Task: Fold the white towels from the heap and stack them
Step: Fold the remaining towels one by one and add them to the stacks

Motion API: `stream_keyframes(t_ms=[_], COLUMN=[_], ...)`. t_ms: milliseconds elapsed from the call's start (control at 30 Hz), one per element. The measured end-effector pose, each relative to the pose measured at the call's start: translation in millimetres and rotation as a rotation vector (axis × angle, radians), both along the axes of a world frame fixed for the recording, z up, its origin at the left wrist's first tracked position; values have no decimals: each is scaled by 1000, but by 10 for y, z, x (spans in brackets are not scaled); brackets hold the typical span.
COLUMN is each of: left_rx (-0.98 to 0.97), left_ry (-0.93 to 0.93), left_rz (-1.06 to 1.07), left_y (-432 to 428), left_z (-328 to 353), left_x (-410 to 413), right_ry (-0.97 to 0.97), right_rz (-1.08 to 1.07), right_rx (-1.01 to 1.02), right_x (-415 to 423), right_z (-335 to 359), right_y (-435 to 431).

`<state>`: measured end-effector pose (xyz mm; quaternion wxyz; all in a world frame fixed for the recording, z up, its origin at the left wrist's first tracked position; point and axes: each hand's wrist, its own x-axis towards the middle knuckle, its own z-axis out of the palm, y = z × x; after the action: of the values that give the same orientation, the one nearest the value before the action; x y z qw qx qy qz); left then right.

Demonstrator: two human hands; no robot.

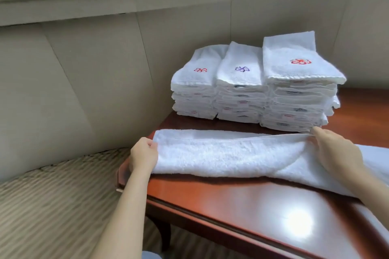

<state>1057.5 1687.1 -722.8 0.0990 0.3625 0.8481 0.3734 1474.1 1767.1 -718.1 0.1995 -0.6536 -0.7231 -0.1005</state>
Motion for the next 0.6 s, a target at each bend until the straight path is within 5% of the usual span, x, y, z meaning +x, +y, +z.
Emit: stream_keyframes(t_ms=[433, 600], left_rx=[-61, -126], left_ry=[175, 375], left_rz=[185, 148], left_y=[64, 55], left_z=[-4, 64], left_x=[96, 168], right_ry=[66, 31], right_rz=[82, 83], right_rx=[-61, -69], right_x=[-82, -83], right_z=[-121, -119], right_y=[95, 71])
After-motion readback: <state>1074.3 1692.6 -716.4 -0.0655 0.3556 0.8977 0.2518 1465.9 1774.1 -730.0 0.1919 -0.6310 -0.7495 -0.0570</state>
